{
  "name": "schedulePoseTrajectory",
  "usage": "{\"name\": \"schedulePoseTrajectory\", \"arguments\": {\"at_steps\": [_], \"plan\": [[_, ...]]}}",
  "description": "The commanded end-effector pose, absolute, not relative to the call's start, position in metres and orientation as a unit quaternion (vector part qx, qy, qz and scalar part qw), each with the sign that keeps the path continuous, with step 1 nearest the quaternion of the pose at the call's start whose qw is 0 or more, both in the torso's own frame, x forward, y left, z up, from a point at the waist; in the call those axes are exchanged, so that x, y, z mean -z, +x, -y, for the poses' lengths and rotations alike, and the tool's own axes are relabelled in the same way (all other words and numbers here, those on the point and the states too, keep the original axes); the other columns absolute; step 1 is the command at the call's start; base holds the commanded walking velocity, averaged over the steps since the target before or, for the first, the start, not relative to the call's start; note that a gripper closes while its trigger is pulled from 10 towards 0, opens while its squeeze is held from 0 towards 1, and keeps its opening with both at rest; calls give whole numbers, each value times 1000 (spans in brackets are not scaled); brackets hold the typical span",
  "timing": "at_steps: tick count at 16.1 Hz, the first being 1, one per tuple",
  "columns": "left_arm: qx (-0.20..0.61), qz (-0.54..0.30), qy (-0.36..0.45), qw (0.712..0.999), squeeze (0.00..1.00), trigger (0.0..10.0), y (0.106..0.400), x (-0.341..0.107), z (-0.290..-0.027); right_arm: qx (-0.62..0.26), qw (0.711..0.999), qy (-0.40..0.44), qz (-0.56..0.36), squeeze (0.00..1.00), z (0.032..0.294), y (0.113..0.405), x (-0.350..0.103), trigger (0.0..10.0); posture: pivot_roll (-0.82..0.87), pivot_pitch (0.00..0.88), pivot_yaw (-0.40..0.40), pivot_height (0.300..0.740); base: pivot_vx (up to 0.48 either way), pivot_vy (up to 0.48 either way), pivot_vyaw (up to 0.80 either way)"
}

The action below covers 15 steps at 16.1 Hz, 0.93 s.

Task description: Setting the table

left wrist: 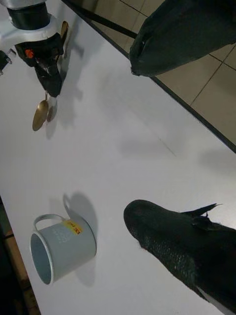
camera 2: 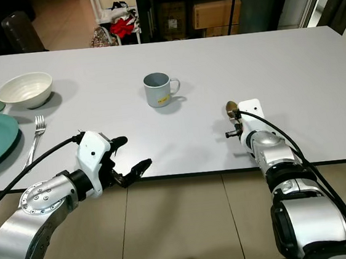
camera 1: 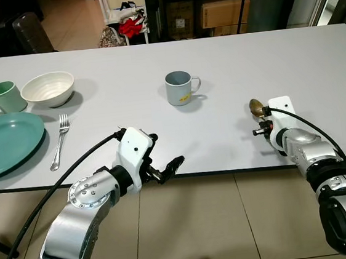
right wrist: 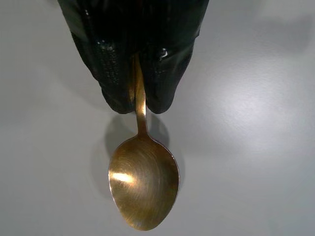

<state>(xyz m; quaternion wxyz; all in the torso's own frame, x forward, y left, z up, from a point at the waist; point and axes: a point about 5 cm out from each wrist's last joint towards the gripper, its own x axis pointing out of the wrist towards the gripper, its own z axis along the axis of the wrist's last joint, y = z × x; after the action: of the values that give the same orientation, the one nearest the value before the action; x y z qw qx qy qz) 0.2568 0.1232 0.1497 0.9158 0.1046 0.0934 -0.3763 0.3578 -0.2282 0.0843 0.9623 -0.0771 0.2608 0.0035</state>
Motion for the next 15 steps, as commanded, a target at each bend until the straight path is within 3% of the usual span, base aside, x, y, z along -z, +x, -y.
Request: {"name": "schedulePoseTrajectory", "arguments": {"at_steps": [1, 3, 4, 5, 10, 13, 15], "plan": [[382, -92, 111, 913, 0, 10000, 256, -153, -122, -1, 966, -69, -250, 0, 227, 361, -88, 10000, 47, 0, 41, 740, 0, 0, 0], [385, -94, 112, 911, 0, 10000, 256, -153, -122, -1, 965, -66, -255, 0, 227, 359, -83, 10000, 53, 0, 44, 740, 0, 0, 0], [385, -94, 114, 911, 0, 10000, 256, -154, -123, 5, 964, -63, -258, 835, 228, 357, -81, 10000, 57, 0, 44, 740, 0, 0, 0], [385, -94, 114, 911, 0, 10000, 256, -154, -123, 6, 964, -62, -258, 1000, 228, 357, -81, 10000, 57, 0, 44, 740, 0, 0, 0], [386, -93, 116, 911, 0, 10000, 259, -154, -121, 14, 969, -63, -239, 1000, 233, 360, -86, 10000, 50, 0, 53, 740, 0, 0, 0], [328, -61, 106, 937, 0, 10000, 268, -162, -127, 15, 990, -41, -132, 1000, 235, 366, -116, 10000, 39, 0, 52, 740, 0, 0, 0], [272, -39, 91, 957, 0, 10000, 275, -167, -134, -1, 997, -48, -57, 1000, 227, 353, -134, 10000, 13, 0, 73, 740, 0, 0, 0]]}}
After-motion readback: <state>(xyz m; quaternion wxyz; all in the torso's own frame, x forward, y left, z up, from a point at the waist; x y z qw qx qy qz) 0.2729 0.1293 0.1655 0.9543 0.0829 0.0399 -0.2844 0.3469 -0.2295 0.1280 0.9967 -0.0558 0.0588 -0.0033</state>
